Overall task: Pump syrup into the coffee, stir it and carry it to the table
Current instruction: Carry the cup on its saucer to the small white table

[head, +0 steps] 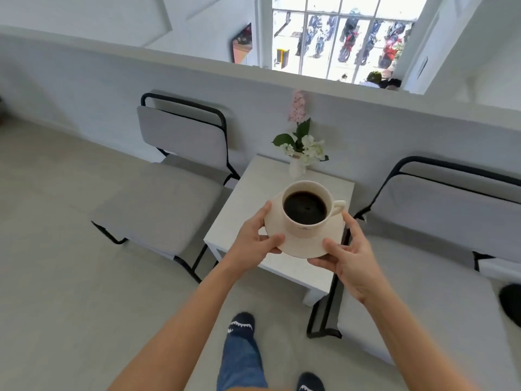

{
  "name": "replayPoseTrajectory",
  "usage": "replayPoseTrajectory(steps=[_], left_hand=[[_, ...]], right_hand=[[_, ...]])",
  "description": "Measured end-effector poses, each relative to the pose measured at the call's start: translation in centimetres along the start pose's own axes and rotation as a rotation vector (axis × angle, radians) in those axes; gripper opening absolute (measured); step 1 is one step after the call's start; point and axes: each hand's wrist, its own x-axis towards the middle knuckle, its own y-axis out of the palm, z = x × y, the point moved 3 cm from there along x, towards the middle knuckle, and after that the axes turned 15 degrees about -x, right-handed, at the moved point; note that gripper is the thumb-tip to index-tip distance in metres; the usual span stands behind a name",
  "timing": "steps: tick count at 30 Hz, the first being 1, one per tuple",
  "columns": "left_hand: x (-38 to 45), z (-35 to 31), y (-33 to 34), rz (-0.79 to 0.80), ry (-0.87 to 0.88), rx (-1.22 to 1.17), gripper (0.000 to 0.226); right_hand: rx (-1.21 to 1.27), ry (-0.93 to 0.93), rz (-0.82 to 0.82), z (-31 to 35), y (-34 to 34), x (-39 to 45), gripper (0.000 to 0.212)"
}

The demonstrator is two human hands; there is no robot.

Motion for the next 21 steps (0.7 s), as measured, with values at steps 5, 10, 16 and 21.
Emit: replayPoseTrajectory(steps=[5, 10, 16, 21], left_hand=[[8.4, 2.0, -4.7, 0.083, -0.058, 0.053, 0.087], [15.8, 4.1, -8.3, 0.178, -0.136, 0.131, 0.088], [22.2, 9.8, -10.4, 0.247, -0.241, 0.186, 0.091], [26.0, 16.5, -11.4, 0.263, -0.271, 0.234, 0.091]], right_hand=[[0.022, 0.055, -0.096, -1.3, 3.6, 7.5, 0.075], [0.056, 0.109, -0.174, -3.7, 6.4, 14.4, 0.074], [0.057, 0.175, -0.223, -8.4, 7.7, 20.8, 0.073], [0.027, 0.225, -0.232, -14.3, 7.8, 25.3, 0.072]])
